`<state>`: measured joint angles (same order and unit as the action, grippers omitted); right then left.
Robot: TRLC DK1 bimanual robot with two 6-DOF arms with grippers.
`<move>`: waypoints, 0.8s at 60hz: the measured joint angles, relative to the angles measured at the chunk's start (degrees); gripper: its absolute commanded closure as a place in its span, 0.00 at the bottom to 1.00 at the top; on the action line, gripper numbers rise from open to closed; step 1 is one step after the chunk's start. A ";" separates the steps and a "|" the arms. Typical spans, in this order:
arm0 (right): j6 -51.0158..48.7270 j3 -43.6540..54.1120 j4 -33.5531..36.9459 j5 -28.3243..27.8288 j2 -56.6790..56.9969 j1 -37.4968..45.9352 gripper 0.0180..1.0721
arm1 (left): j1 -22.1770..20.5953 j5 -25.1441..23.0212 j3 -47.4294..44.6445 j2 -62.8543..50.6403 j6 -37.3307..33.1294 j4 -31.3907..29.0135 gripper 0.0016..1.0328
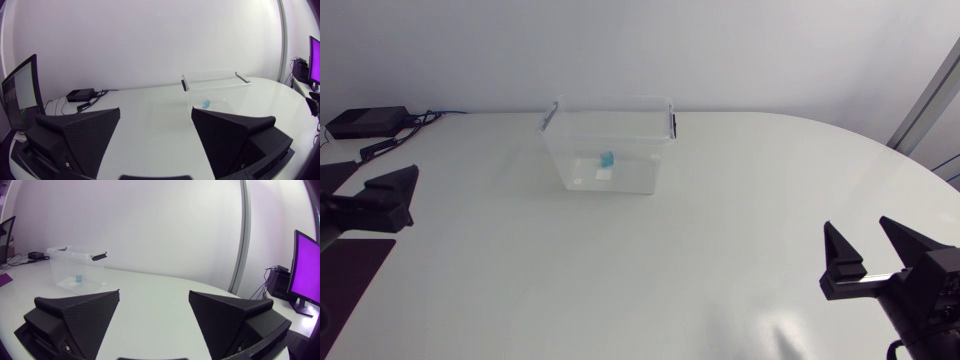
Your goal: Place the duplo bricks in the container
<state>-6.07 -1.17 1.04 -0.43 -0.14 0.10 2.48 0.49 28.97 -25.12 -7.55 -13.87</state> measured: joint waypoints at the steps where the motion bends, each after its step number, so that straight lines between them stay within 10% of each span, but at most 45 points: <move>1: 0.00 0.00 0.00 0.00 0.00 0.00 0.05 | 0.04 0.00 -0.57 0.70 0.02 0.26 0.03; 48: 3.54 0.00 0.00 0.24 0.00 0.00 0.05 | -1.73 -0.07 -23.76 21.09 4.83 11.23 0.03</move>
<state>-2.52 -1.17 1.04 -0.19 -0.14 0.10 0.75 0.43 5.21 -4.03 -2.72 -2.63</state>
